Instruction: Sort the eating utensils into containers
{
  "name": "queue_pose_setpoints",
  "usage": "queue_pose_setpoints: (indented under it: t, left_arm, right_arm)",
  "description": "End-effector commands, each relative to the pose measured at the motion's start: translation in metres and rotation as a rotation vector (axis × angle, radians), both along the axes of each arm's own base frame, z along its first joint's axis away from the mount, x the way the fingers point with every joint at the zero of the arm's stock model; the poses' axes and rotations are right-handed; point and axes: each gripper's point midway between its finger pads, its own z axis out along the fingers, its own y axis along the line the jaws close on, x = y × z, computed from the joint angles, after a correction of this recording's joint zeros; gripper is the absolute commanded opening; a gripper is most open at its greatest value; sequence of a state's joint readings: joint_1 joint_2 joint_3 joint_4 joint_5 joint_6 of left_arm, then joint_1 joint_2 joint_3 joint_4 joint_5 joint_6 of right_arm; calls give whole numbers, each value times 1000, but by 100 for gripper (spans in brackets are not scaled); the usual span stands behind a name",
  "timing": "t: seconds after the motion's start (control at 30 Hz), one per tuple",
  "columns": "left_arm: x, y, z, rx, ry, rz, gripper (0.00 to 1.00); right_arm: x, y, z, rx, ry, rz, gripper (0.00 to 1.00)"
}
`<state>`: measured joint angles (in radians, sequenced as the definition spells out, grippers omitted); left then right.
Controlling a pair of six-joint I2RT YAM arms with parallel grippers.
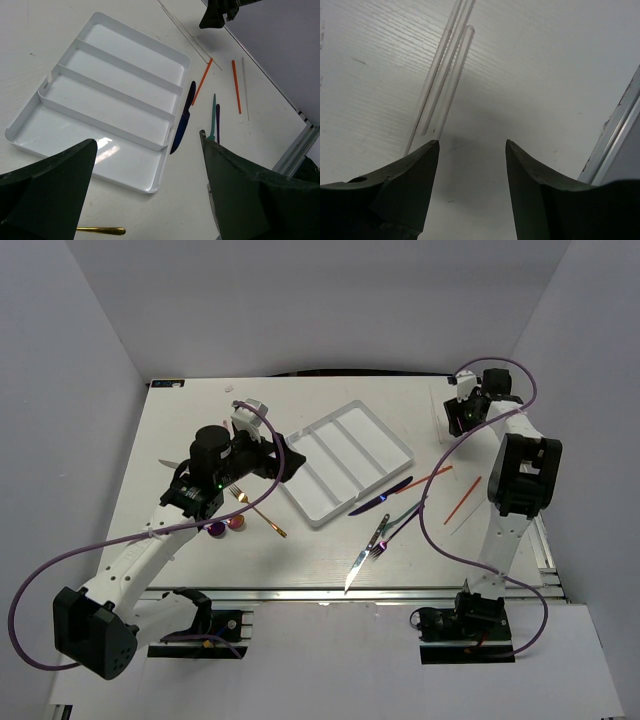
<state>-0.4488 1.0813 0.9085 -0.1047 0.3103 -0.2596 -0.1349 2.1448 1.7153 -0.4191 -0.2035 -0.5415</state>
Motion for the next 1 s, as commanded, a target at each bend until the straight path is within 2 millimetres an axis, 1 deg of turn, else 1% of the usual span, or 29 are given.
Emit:
queue_pose_setpoints:
  t: [0.0,0.03,0.13,0.2,0.4,0.53,0.6,0.83,0.9,0.97]
  left_arm:
    - [4,2,14,6,-41,18,98]
    - [5,3,13,9,-40,21,98]
    - [5,3,13,13,-42,23,98]
    - [6,4,14,14,-43,27,98]
    - [6,5,14,18,-49,29,98]
    - [6,5,16,16,-53,32,98]
    - [6,5,15,19,-53,32,98]
    - [5,6,16,19,-56,35,98]
    - [5,6,16,19,-57,36,98]
    - [5,6,18,15,-60,35,98]
  right_arm:
    - [7,-2,-4,-21,16,-10,62]
    - [8,-1,-5,-14,19,-5,62]
    - [4,6,-21,-9,62,14,61]
    - [4,8,-23,-6,69,20,61]
    - [-6,17,-31,28,103,40,60]
    - [-12,17,-40,27,136,37,59]
    - [-14,17,-41,31,140,33,58]
    - [-12,26,-24,91,116,7,58]
    - [-14,29,-22,107,123,9,58]
    - [-18,31,-25,113,134,9,58]
